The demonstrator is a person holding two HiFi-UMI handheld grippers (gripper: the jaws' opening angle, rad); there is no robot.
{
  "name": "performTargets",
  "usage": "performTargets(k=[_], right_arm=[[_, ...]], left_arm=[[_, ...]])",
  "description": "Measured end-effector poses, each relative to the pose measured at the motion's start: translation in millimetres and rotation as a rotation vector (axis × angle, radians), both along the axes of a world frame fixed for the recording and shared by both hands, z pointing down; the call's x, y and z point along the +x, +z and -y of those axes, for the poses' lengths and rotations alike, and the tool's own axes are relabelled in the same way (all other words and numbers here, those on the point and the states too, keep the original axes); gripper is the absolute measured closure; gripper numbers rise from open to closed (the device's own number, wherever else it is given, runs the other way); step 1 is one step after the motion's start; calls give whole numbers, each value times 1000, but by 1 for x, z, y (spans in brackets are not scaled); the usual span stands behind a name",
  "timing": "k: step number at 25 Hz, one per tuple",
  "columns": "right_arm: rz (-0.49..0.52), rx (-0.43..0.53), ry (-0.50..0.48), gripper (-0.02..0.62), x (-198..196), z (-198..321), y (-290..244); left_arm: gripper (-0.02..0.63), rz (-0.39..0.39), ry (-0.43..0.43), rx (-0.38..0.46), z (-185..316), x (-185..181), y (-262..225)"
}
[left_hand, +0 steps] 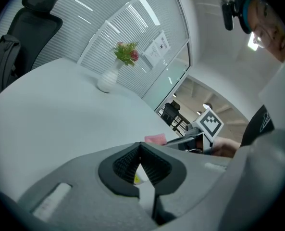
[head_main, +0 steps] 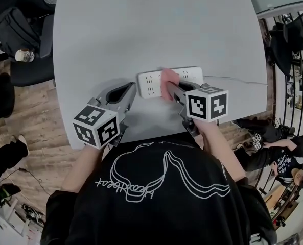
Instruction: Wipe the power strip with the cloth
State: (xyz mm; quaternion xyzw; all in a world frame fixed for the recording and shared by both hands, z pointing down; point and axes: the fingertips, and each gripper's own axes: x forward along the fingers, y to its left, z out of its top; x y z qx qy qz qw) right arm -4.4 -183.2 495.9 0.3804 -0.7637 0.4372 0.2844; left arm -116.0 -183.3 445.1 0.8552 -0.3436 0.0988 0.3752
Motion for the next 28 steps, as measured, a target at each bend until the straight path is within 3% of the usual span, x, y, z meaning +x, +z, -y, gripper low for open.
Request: performTargets(k=[21,28], right_arm=[[-41,14,158,561,84,10,-1],[-78,34,221,561,117,11,-2]], left_arm=[[594,-54,31,-39,-11,18,-12],[594,3,39,-11,-8,19,-8]])
